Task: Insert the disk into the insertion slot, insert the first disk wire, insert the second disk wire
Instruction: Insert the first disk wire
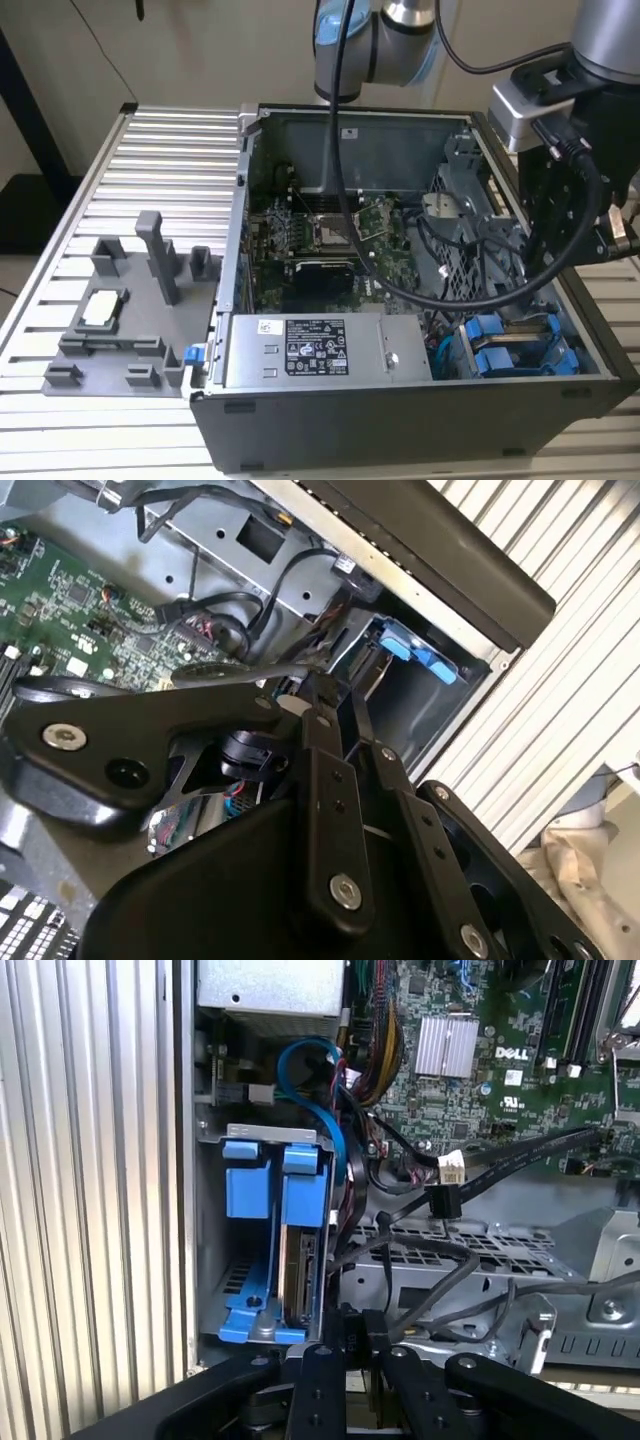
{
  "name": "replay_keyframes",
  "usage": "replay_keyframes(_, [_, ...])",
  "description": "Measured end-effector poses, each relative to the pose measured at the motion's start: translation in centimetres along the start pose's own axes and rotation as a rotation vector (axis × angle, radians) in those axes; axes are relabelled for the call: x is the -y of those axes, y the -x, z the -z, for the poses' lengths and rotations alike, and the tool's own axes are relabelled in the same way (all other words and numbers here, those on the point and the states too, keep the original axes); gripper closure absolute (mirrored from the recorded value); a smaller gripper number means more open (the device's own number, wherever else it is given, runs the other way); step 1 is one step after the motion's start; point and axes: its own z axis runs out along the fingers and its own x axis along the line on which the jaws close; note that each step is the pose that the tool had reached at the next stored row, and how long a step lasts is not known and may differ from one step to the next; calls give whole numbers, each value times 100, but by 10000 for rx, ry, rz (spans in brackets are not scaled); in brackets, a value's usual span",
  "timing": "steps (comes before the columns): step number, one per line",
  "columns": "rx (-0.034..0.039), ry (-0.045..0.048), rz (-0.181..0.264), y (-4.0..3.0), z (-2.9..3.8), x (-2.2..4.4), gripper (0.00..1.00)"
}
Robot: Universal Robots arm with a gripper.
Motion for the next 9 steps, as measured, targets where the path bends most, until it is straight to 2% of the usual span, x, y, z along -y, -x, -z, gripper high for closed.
replay_keyframes(9, [46,1165,-9,-57,-47,208,81])
